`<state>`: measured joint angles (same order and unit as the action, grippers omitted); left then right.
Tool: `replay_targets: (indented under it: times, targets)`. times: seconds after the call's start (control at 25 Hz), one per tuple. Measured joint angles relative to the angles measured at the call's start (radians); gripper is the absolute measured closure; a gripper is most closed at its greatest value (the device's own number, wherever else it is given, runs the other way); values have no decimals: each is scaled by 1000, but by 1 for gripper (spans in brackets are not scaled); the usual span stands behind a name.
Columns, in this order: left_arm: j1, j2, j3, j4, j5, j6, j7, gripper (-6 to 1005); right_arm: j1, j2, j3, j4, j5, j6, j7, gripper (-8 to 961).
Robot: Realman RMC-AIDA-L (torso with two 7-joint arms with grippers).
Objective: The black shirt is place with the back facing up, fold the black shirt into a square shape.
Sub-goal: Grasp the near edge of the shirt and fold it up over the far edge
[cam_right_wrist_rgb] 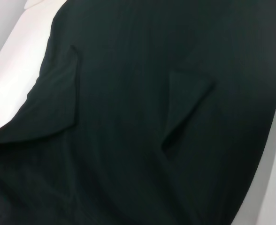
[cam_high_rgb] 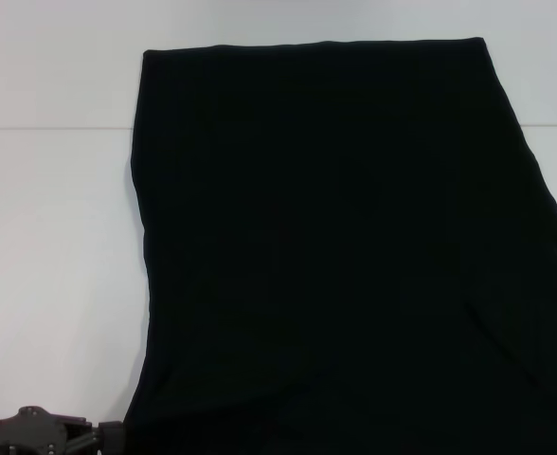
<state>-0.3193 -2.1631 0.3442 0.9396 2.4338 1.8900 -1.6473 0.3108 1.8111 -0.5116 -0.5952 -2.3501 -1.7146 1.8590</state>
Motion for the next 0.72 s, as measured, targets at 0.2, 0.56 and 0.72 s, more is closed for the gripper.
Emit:
replay_targets:
  times: [0.2, 0.56, 0.72]
  targets:
    - [-16, 1, -1, -8, -6, 5, -1, 982, 10, 5, 18, 0, 0, -7, -9, 896]
    - [-142, 52, -20, -68, -29, -60, -24, 982, 96, 1, 63, 0, 1, -2, 25, 896]
    - [-225, 87, -35, -131, -46, -129, -25, 981, 149, 0, 108, 1, 2, 49, 54, 896]
